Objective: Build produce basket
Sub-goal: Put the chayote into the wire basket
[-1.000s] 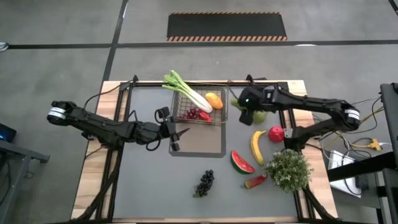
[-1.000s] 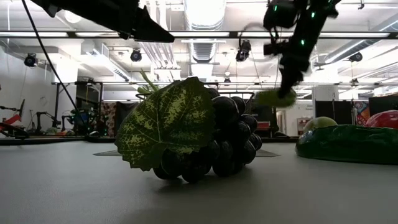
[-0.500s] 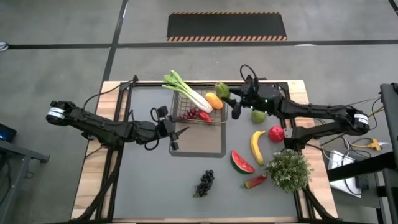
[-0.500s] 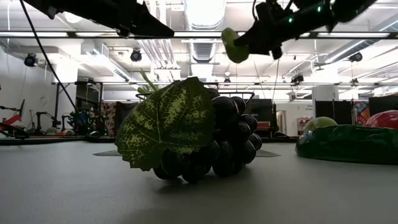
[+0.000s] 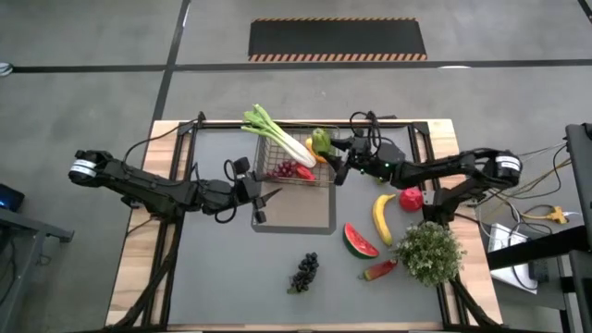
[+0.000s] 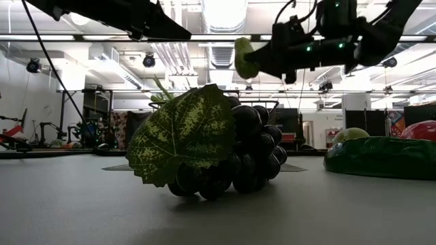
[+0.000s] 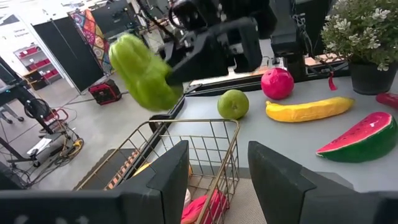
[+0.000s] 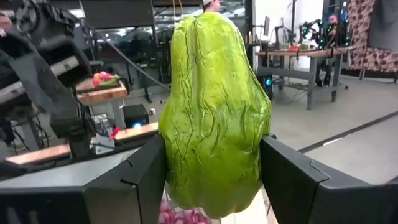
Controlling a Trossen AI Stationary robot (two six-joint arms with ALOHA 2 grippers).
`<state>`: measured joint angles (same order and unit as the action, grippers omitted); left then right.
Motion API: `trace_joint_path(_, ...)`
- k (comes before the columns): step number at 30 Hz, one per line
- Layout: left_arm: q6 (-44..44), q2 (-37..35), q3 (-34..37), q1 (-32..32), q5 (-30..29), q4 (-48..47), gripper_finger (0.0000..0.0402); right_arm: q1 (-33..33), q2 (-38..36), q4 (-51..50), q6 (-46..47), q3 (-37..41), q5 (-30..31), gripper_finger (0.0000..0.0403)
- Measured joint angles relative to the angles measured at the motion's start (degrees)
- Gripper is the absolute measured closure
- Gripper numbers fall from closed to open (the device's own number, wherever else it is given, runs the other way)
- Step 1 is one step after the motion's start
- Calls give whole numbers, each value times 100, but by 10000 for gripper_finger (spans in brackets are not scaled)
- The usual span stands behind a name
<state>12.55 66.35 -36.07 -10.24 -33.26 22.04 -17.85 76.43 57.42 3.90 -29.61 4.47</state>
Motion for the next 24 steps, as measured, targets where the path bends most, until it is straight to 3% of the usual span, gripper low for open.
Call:
trace_joint_path(7, -22, -6, 0, -2, 4, 7, 253, -2, 433, 47, -42, -88, -44, 195)
trace_joint_path(18, -18, -4, 0, -2, 7, 4, 253, -2, 469, -159, -78, -90, -20, 193)
trace_joint_path(24, -17, -4, -2, -2, 4, 2, 253, -2, 466, -699, 44, -90, 124, 149)
